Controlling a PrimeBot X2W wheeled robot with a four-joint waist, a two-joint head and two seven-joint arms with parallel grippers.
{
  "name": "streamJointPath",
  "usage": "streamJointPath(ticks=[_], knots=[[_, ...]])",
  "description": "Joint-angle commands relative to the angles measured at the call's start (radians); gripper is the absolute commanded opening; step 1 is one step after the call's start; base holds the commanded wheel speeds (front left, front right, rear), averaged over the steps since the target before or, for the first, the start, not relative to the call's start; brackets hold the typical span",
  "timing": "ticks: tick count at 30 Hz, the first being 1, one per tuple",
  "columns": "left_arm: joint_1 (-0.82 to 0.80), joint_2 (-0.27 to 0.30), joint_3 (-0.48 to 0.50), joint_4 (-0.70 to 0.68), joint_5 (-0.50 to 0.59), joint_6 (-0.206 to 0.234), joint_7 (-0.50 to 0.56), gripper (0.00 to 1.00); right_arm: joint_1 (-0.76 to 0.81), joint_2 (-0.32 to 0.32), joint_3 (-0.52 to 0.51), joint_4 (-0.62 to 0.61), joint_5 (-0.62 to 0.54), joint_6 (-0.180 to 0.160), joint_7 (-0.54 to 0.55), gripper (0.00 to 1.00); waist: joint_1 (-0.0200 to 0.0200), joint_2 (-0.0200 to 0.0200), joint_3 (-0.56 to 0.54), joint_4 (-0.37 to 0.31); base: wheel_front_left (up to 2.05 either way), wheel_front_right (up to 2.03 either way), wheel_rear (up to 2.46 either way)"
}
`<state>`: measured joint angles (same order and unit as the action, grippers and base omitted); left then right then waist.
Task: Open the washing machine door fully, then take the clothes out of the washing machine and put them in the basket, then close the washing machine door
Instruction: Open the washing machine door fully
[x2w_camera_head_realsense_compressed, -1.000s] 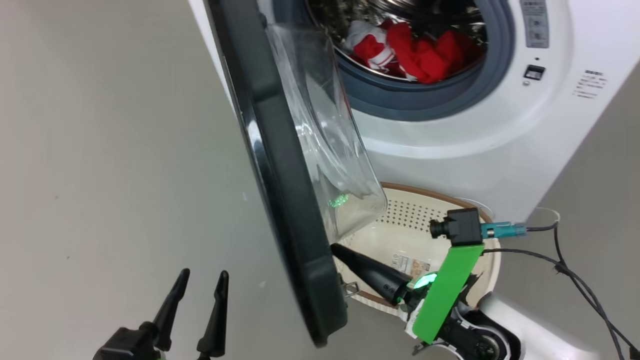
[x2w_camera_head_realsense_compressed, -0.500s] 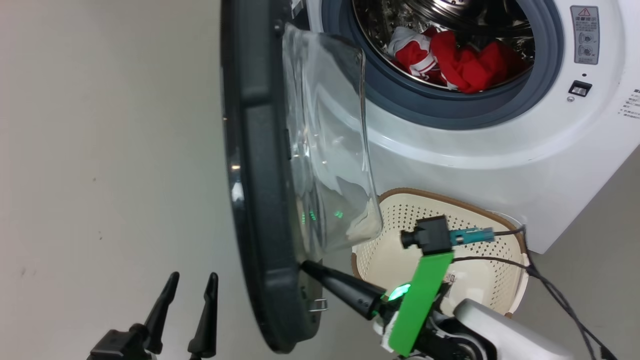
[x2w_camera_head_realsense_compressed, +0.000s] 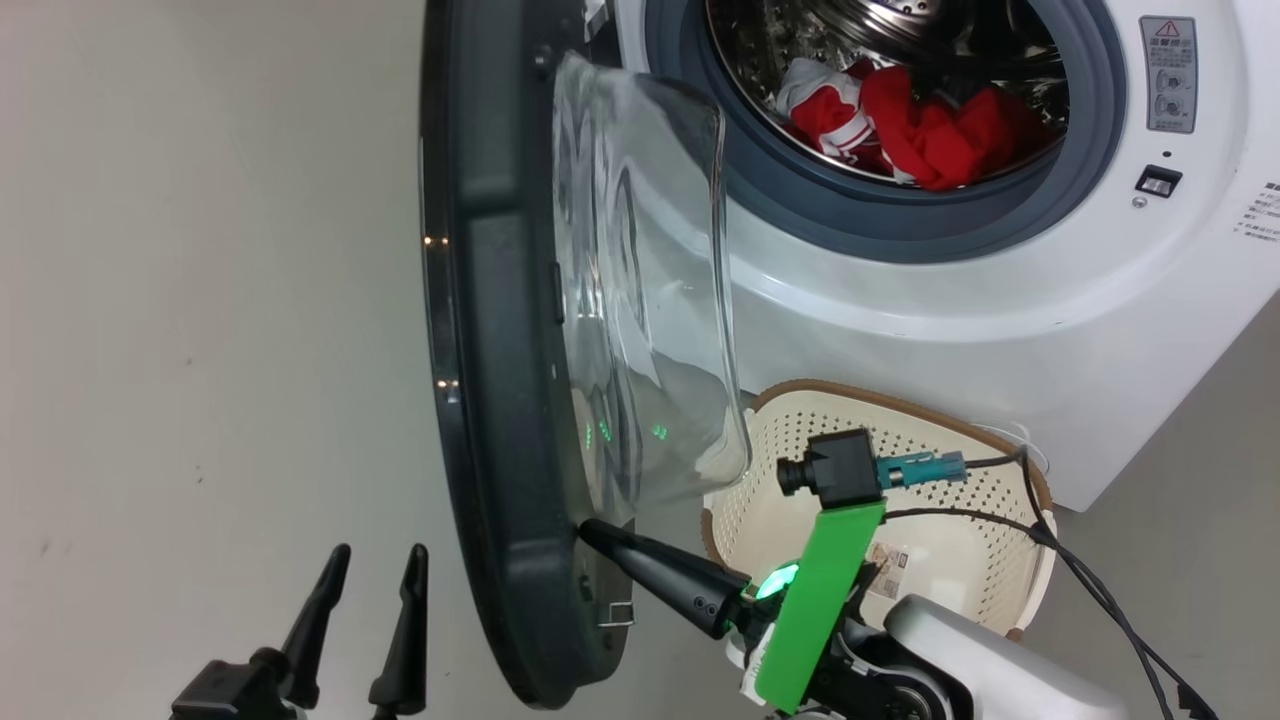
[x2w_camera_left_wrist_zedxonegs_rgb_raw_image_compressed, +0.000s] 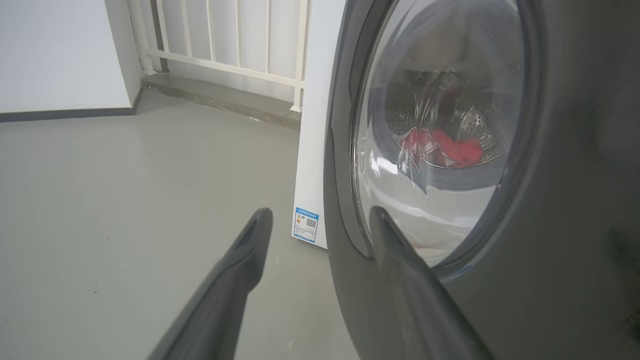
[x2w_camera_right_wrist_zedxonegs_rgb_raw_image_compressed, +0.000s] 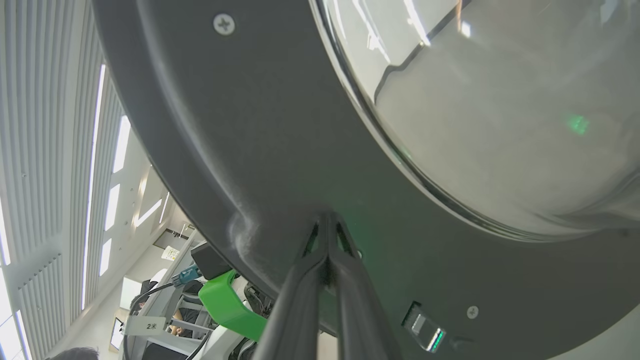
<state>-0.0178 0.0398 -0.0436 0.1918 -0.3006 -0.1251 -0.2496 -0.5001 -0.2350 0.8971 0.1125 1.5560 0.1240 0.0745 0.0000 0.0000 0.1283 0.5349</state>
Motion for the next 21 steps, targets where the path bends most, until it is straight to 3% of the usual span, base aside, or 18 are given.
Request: streamJointPath(ticks=[1,2,3,4,5,13,21], knots=[[-0.005,0.01,0.033,-0.021,0.004,-0.006,-0.012,1.0,-0.01,0.014,0.007,-0.022,-0.009,0.007,-0.014,0.12,0.0,0.0,-0.004,-0.002,0.0,0.0,0.0],[-0.004,0.01,0.03,-0.02,0.007,-0.006,-0.012,1.0,-0.004,0.01,0.008,-0.02,-0.013,0.007,-0.023,0.42,0.0,0.0,-0.008,-0.003,0.0,0.0,0.0],[-0.004,0.01,0.028,-0.019,0.01,-0.006,-0.012,1.0,0.002,0.005,0.009,-0.017,-0.017,0.007,-0.032,0.58,0.0,0.0,-0.01,-0.005,0.0,0.0,0.0],[-0.003,0.01,0.028,-0.019,0.012,-0.006,-0.012,1.0,0.006,-0.001,0.012,-0.014,-0.021,0.007,-0.041,0.9,0.0,0.0,-0.012,-0.01,0.0,0.0,0.0],[-0.004,0.01,0.027,-0.018,0.015,-0.006,-0.012,1.0,0.01,-0.006,0.015,-0.009,-0.026,0.007,-0.05,1.0,0.0,0.0,-0.013,-0.015,0.0,0.0,0.0],[-0.009,0.01,0.034,-0.016,0.029,-0.006,-0.012,1.0,0.035,-0.057,0.036,0.055,-0.062,0.007,-0.138,1.0,0.0,0.0,-0.017,-0.061,0.0,0.0,0.0],[-0.005,0.01,0.046,-0.015,0.032,-0.006,-0.012,1.0,0.044,-0.106,0.072,0.198,-0.156,0.007,-0.284,1.0,0.0,0.0,-0.02,-0.099,0.0,0.0,0.0]])
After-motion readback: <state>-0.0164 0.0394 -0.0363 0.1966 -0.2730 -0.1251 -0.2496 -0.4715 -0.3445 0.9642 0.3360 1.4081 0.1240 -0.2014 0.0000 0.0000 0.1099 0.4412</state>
